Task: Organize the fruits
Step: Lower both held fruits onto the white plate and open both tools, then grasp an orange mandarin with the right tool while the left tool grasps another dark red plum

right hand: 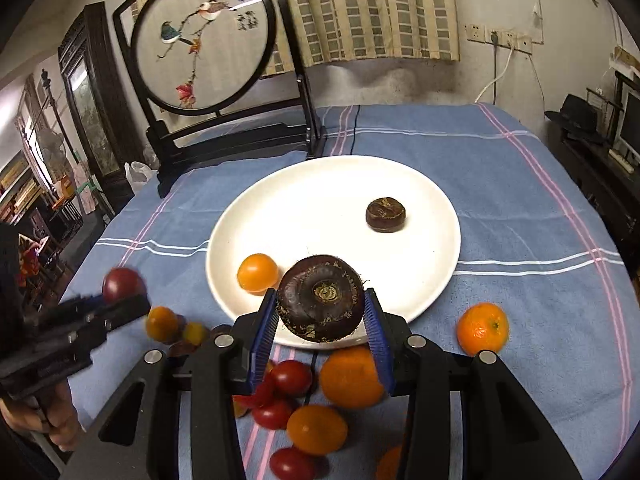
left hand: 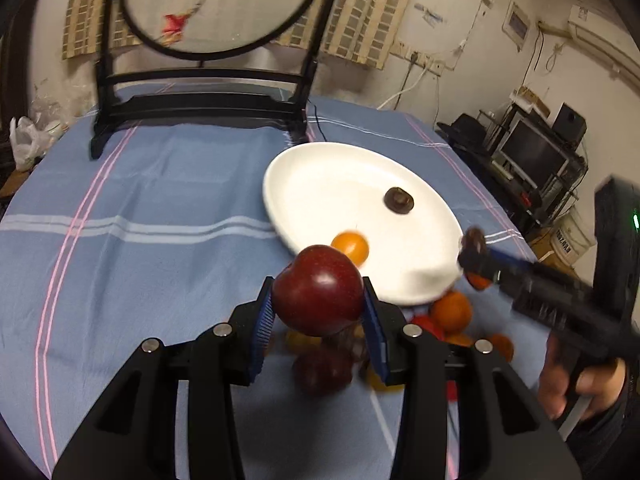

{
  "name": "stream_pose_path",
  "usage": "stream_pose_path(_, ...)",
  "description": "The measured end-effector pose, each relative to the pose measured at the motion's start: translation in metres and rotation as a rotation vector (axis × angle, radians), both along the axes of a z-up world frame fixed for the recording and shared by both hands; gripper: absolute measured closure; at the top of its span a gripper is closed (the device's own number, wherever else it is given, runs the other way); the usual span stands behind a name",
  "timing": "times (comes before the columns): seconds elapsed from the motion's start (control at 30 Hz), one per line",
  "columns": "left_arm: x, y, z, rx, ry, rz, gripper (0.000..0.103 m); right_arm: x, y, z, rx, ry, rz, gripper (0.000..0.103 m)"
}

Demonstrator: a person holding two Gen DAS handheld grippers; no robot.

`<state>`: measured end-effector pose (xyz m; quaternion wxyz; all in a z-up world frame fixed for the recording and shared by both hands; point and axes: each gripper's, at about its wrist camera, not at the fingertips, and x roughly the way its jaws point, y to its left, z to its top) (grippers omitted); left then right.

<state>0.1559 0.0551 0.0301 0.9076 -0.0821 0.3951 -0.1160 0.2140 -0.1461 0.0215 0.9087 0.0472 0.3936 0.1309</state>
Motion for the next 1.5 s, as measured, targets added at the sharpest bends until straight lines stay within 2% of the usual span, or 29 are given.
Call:
stream_pose_path(0.13,0.041,-0.021,-0.008,0.015,0.062,0.005,0.062,0.01,-0.009,-0.014,0.03,0.048,-0.01,0.06)
stream_pose_path(0.23,0.065,-0.033,-0.014,0.023,0.079,0.012,0.062,0.016,-0.012,-0.023,0.053,0.076,-0.012,0.059)
stream_pose_path(0.4,0.096,-0.044,-0.03,0.049,0.13,0.057,0.062,0.019,-0.015,-0.027,0.075,0.075,-0.02,0.059)
stream_pose_path(0.43,0.1,-0.045,-0.033,0.048,0.14,0.064,0.059,0.019,-0.015,-0.028,0.083,0.073,-0.017,0.056)
stream_pose_path(0.5,0.101,-0.046,-0.033,0.035,0.137,0.073,0.044,0.018,-0.015,-0.027,0.085,0.066,-0.012,0.052)
stream_pose_path(0.53,0.099,-0.046,-0.032,0.028,0.13,0.075,0.031,0.017,-0.015,-0.026,0.082,0.061,-0.012,0.048)
stream_pose_path(0.57,0.095,-0.045,-0.03,0.02,0.117,0.077,0.027,0.016,-0.014,-0.025,0.078,0.058,-0.013,0.045)
stream_pose_path(0.63,0.085,-0.043,-0.022,0.009,0.082,0.075,0.026,0.014,-0.013,-0.025,0.074,0.061,-0.007,0.045)
stream_pose_path(0.83,0.041,-0.025,-0.008,0.006,0.037,0.107,0.014,0.008,-0.016,-0.023,0.084,0.056,-0.011,0.045)
stream_pose_path(1.03,-0.003,-0.007,-0.014,0.023,0.064,0.134,0.012,-0.004,-0.021,-0.011,0.087,0.031,-0.002,0.045)
stream_pose_path(1.17,-0.024,0.006,-0.016,0.065,0.045,0.163,0.008,-0.028,-0.03,0.001,0.048,0.0,0.025,0.043)
stream_pose_path(1.2,-0.029,0.01,-0.018,0.072,0.038,0.171,0.008,-0.037,-0.035,0.005,0.025,-0.014,0.027,0.042)
stream_pose_path(1.27,-0.035,0.016,-0.022,0.059,0.028,0.187,0.008,-0.055,-0.044,0.008,-0.023,-0.038,0.016,0.033)
stream_pose_path(1.37,-0.04,0.023,-0.034,0.035,0.027,0.2,0.007,-0.071,-0.052,0.002,-0.104,-0.034,0.0,0.032)
stream_pose_path(1.5,-0.039,0.019,-0.043,0.067,0.043,0.158,0.007,-0.084,-0.052,-0.019,-0.201,0.025,0.0,0.032)
